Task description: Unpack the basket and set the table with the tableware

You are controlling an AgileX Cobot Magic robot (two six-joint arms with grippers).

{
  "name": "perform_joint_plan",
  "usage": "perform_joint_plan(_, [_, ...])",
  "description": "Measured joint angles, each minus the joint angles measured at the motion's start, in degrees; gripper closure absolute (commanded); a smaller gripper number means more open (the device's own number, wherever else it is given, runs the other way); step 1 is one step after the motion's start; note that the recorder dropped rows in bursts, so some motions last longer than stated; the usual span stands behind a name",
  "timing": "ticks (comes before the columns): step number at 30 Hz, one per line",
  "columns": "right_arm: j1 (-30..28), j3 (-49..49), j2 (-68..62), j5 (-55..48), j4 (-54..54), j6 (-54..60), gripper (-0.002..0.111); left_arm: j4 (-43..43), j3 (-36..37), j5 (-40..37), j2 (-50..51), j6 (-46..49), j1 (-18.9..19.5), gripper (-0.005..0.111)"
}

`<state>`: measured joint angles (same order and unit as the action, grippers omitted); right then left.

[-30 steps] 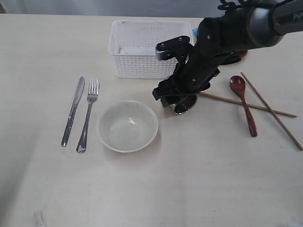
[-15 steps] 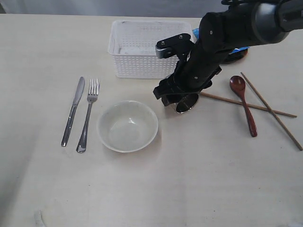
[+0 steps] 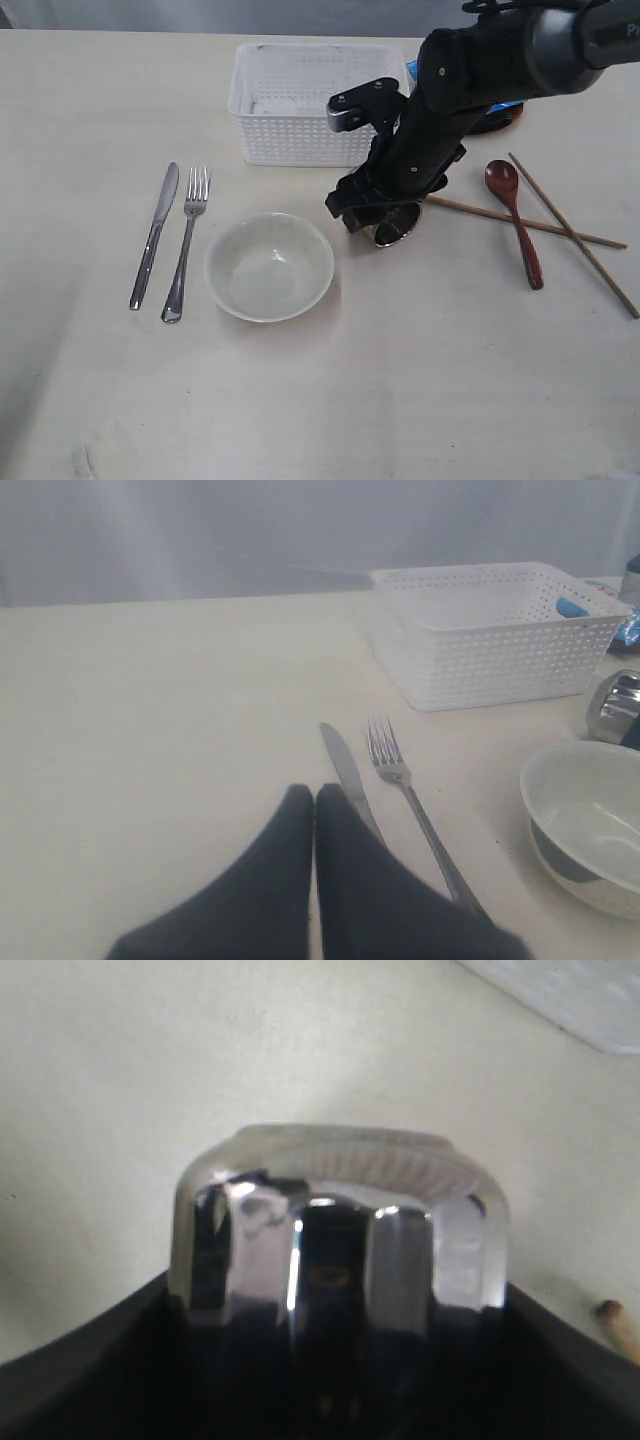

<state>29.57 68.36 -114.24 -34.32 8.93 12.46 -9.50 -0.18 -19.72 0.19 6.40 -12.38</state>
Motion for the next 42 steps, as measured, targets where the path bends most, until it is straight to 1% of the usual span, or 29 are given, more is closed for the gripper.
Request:
perform_joint_plan(3, [0.0,0.2,-0.8,0.7,0.0,0.0,0.051,0.0,0.0,0.0,0.0,0.0,0.0,0.107])
perform_joint_plan(4, [0.0,0.2,-0.9,1.0,0.0,0.0,0.048,0.0,0.0,0.0,0.0,0.0,0.0,0.107])
perform_joint_plan(6, [0.0,0.4,-1.1,1.3,0.0,0.0,0.036,0.0,0.0,0.0,0.0,0.0,0.0,0.107])
perform_joint_plan(8, [0.0,0.4,-1.1,1.5,0.0,0.0,0.033,0.0,0.0,0.0,0.0,0.0,0.0,0.107])
perform_joint_plan(17, [0.0,0.4,-1.9,0.5,0.0,0.4,0.033,0.0,0.0,0.0,0.0,0.0,0.0,0.107])
perform_joint_plan(26, [0.0,6.3,4.6,-7.6,-1.3,0.4,0.033,0.0,0.0,0.0,0.0,0.0,0.0,0.107])
perform_joint_plan(28, [0.0,6.7,6.2,-9.3,-2.1,-0.2,0.034,0.0,0.0,0.0,0.0,0.0,0.0,0.107])
perform_joint_plan(30, [0.0,6.7,7.8,-11.9,-4.0,-2.8,0.038,0.0,0.0,0.0,0.0,0.0,0.0,0.107])
perform_joint_plan(33, [0.0,6.7,9.9,-17.6,-6.1,-7.4,0.049,0.0,0.0,0.0,0.0,0.0,0.0,0.107])
perform_joint_plan(35, [0.0,6.8,10.8,-22.0,-5.9,-9.3,0.054,0.0,0.0,0.0,0.0,0.0,0.0,0.107])
perform_joint_plan(39, [0.0,6.2,12.4,-27.5,-2.4,-9.4,0.055,0.0,0.0,0.0,0.0,0.0,0.0,0.107])
perform_joint_plan(42, [-0.4,4.0,14.6,-28.8,-0.8,-9.0,0.055,0.0,0.0,0.0,0.0,0.0,0.0,0.107])
